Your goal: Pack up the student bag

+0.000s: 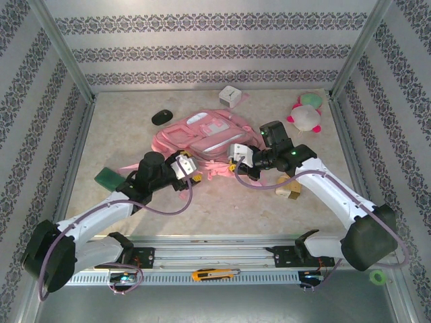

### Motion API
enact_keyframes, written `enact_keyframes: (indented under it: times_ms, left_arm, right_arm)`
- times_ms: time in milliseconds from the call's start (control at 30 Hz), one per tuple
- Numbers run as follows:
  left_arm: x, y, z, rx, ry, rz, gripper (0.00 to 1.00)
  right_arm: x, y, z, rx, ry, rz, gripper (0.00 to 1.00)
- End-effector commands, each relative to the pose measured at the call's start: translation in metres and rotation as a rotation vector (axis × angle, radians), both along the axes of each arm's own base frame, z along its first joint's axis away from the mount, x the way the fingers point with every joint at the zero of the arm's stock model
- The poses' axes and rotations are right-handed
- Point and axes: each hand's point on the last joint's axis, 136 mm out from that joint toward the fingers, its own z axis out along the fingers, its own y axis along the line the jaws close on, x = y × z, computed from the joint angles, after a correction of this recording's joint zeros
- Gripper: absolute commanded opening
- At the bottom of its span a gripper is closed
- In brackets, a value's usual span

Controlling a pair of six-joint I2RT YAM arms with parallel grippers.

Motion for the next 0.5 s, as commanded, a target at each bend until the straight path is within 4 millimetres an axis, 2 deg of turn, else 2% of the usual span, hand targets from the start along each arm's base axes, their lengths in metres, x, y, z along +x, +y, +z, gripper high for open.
enact_keyframes:
  times_ms: [0,67,167,300,367,467]
  left_arm:
    - [0.007,-0.018,0.04,-0.05,-0.131,-0.077,0.74]
    - [0.003,-0.025,0.041,-0.06,-0.109,-0.119,0.72]
    - [0.0,-0.032,0.039,-0.08,-0.08,-0.158,0.6]
    - [-0.007,-0.039,0.043,-0.155,-0.023,-0.186,0.18]
    - [-0.011,-0.041,0.044,-0.201,0.042,-0.182,0.01]
    - [-0.018,-0.043,0.039,-0.258,0.199,-0.163,0.0]
  right_arm:
    - [-0.008,0.015,0.035,0.128,-0.038,0.102,0.0]
    - [-0.01,0.016,0.036,0.127,-0.018,0.104,0.0]
    - [-0.011,0.016,0.035,0.123,0.001,0.106,0.0]
    - [0.001,0.012,0.029,0.089,0.04,0.014,0.02]
    - [0.006,0.008,0.027,0.079,0.084,-0.061,0.12]
    - [0.015,0.002,0.025,0.087,0.214,-0.251,0.38]
